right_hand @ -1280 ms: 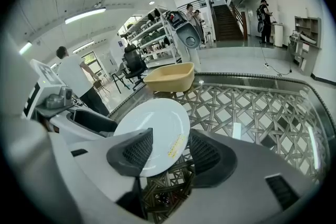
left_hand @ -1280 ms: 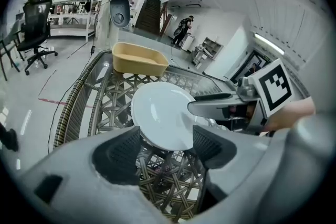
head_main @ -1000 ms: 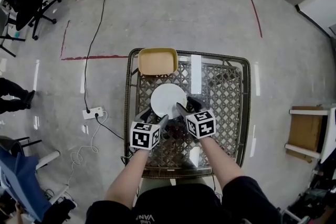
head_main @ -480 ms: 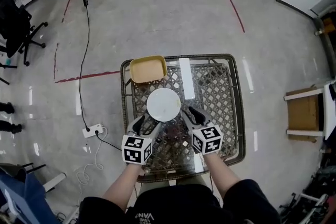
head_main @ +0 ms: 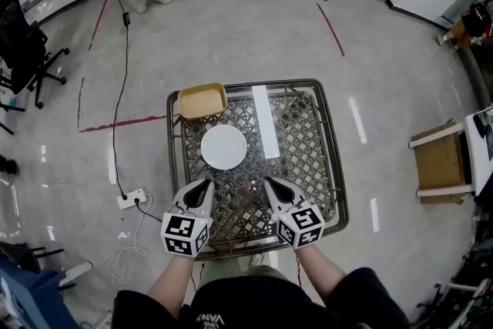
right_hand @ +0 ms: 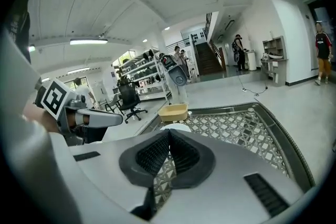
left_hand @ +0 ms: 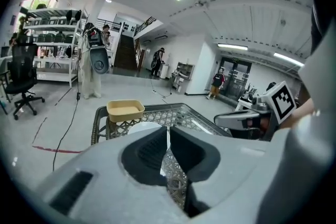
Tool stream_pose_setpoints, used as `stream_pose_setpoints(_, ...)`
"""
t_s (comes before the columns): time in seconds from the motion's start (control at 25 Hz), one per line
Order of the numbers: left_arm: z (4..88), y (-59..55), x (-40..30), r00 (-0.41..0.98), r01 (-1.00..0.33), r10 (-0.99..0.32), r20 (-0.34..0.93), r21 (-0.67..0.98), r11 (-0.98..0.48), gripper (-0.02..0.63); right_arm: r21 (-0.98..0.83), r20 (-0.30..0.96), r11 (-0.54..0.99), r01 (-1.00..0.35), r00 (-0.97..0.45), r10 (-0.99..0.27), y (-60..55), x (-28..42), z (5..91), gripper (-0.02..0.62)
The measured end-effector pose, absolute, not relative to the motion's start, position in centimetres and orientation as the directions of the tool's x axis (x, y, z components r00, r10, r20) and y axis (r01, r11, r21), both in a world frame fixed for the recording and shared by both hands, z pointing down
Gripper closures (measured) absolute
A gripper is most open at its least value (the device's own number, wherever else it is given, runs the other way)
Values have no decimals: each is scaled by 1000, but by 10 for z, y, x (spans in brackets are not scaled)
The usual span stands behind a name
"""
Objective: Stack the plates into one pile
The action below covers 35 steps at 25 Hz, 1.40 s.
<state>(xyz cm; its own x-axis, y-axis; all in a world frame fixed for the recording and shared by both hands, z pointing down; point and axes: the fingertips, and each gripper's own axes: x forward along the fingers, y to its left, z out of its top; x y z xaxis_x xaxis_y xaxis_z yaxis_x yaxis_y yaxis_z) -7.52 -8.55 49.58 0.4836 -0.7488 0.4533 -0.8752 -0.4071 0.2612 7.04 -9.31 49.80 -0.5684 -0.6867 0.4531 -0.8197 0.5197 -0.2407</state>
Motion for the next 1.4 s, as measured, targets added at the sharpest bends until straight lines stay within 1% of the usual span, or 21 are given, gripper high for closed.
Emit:
stream_pose_setpoints(0.2,470,-45,-61,452,-891,-800,394,243,-384,583,-213,387,546,-810,-583,-714,-61,92,466,594)
stream_pose_setpoints(0.48,449,19,-41,449,-892,-816,363,224,-391,586,-197,325,568,-799,-600,-730,-8,114,433,594)
stream_pose_setpoints(0.96,407,105,-10,458,-889,-837,298,151,-433,586,-170,258,624,-763,-645,-719,87,141,396,594)
stream_pose_setpoints(1.4,412,168,-7,443,-896,-848,292,157,-414,586,-167,246,626,-762,-647,-722,139,160,398,595)
